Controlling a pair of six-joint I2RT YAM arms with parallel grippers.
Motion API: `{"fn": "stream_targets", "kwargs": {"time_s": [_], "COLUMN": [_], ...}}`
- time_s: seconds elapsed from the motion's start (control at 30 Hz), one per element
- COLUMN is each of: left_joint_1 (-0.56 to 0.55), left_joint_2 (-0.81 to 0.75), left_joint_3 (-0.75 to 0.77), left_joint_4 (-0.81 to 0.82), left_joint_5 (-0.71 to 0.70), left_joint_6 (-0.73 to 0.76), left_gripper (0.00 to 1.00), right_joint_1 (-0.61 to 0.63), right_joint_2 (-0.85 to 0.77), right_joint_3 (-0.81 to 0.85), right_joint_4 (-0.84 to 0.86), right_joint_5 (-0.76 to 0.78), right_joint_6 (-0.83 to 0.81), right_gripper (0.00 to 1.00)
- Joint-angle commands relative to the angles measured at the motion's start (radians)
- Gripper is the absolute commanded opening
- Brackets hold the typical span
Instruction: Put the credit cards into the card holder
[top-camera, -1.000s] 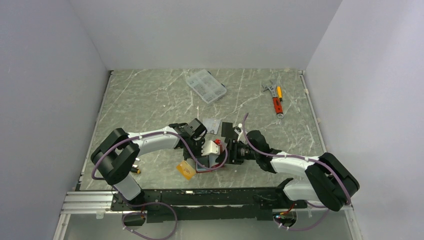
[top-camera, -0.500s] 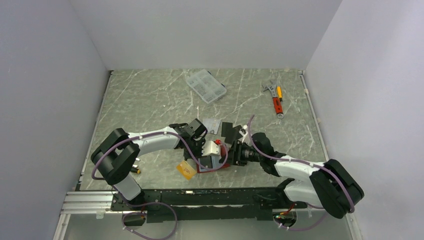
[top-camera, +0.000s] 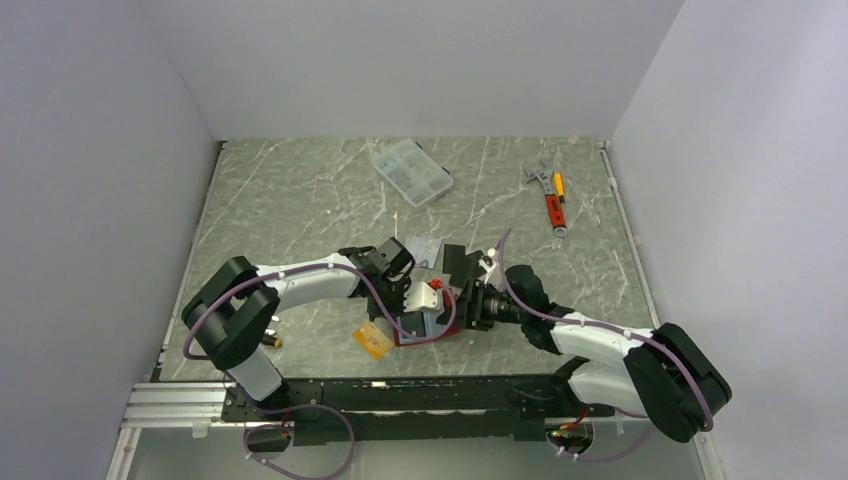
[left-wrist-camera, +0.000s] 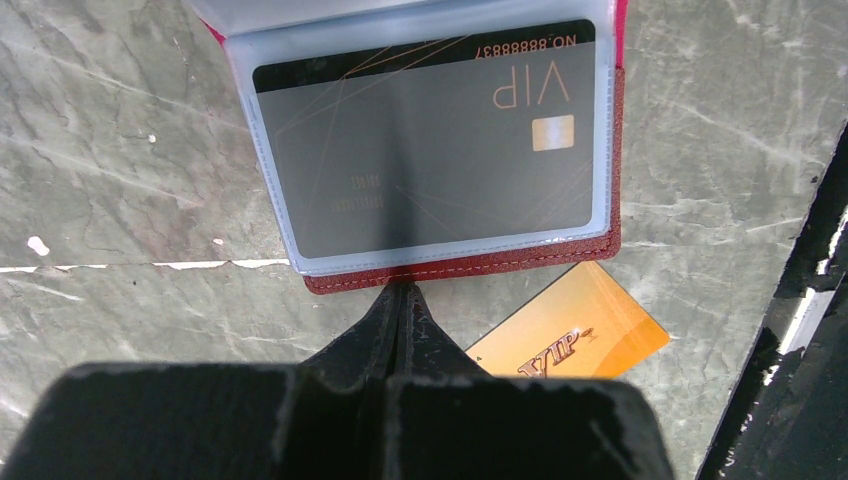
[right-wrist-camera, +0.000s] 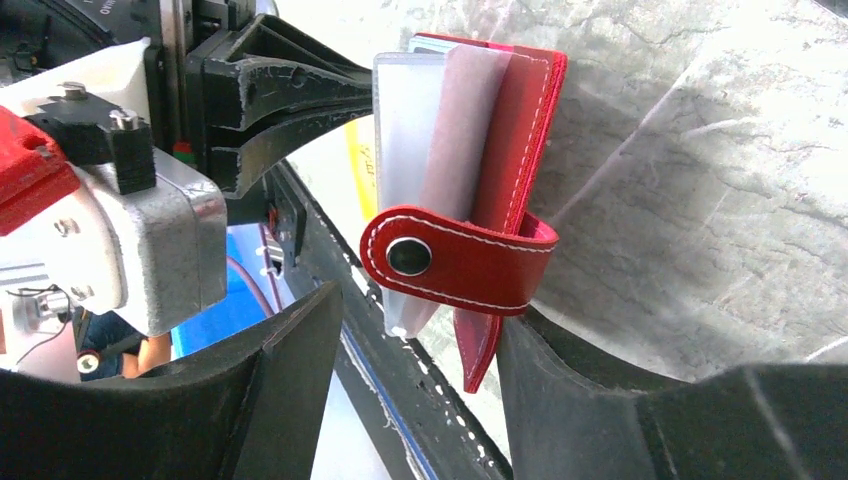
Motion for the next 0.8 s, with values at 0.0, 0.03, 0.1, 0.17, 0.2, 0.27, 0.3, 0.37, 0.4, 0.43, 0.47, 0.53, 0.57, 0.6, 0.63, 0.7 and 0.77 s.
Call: {"fn": "stream_targets", "kwargs": {"time_s": [0.0,0.03,0.1,0.17,0.2,0.27,0.3,0.37,0.4,0.43,0.47,0.53,0.57,0.6,0.63,0.7,0.77], "left_joint_1": [-0.014,-0.014,-0.014,-0.014,-0.014,-0.014,-0.015,-0.013,-0.013,-0.011,-0.010,-0.007,-0.006,-0.005,-0.005,-0.002,-0.001], "left_joint_2": [0.012,0.010,0.007,0.007,0.007,0.003,0.001,-0.002,-0.001,-0.003,-0.002,-0.005,-0.008,-0.008,-0.009,-0.012,-0.018], "left_joint_3": [0.018,0.019,0.021,0.025,0.027,0.028,0.028,0.030,0.031,0.033,0.036,0.037,0.037,0.038,0.039,0.044,0.046], "left_joint_4": [0.003,0.002,0.000,-0.003,-0.003,-0.006,-0.007,-0.010,-0.013,-0.017,-0.020,-0.024,-0.025,-0.026,-0.028,-0.032,-0.040], "left_joint_5": [0.061,0.059,0.057,0.057,0.060,0.066,0.070,0.075,0.076,0.078,0.080,0.084,0.086,0.087,0.088,0.091,0.096], "left_joint_6": [0.011,0.011,0.013,0.011,0.010,0.006,0.004,0.002,0.001,0.002,0.002,0.001,0.000,0.001,-0.001,-0.002,-0.004], "left_gripper": [0.00,0.00,0.00,0.00,0.00,0.00,0.00,0.00,0.00,0.00,0.00,0.00,0.00,0.00,0.00,0.00,0.00], "right_joint_1": [0.016,0.024,0.042,0.066,0.080,0.115,0.125,0.137,0.144,0.146,0.149,0.154,0.155,0.158,0.162,0.173,0.181], "right_joint_2": [-0.049,-0.059,-0.064,-0.046,-0.037,-0.007,0.006,0.028,0.031,0.028,0.020,0.004,-0.001,-0.004,-0.004,-0.002,0.000], "right_joint_3": [0.012,0.018,0.039,0.076,0.090,0.114,0.126,0.142,0.142,0.140,0.135,0.133,0.138,0.143,0.149,0.157,0.160], "right_joint_4": [0.060,0.045,-0.008,-0.072,-0.103,-0.148,-0.173,-0.205,-0.205,-0.201,-0.197,-0.216,-0.237,-0.257,-0.276,-0.308,-0.321], "right_joint_5": [0.016,0.029,0.059,0.100,0.126,0.187,0.208,0.233,0.237,0.240,0.245,0.264,0.280,0.299,0.319,0.372,0.421], "right_joint_6": [0.015,0.007,-0.019,-0.049,-0.061,-0.073,-0.079,-0.087,-0.090,-0.092,-0.094,-0.101,-0.107,-0.115,-0.118,-0.111,-0.100], "right_gripper": [0.60,0.60,0.59,0.58,0.57,0.56,0.55,0.54,0.54,0.55,0.56,0.58,0.58,0.58,0.57,0.51,0.38]}}
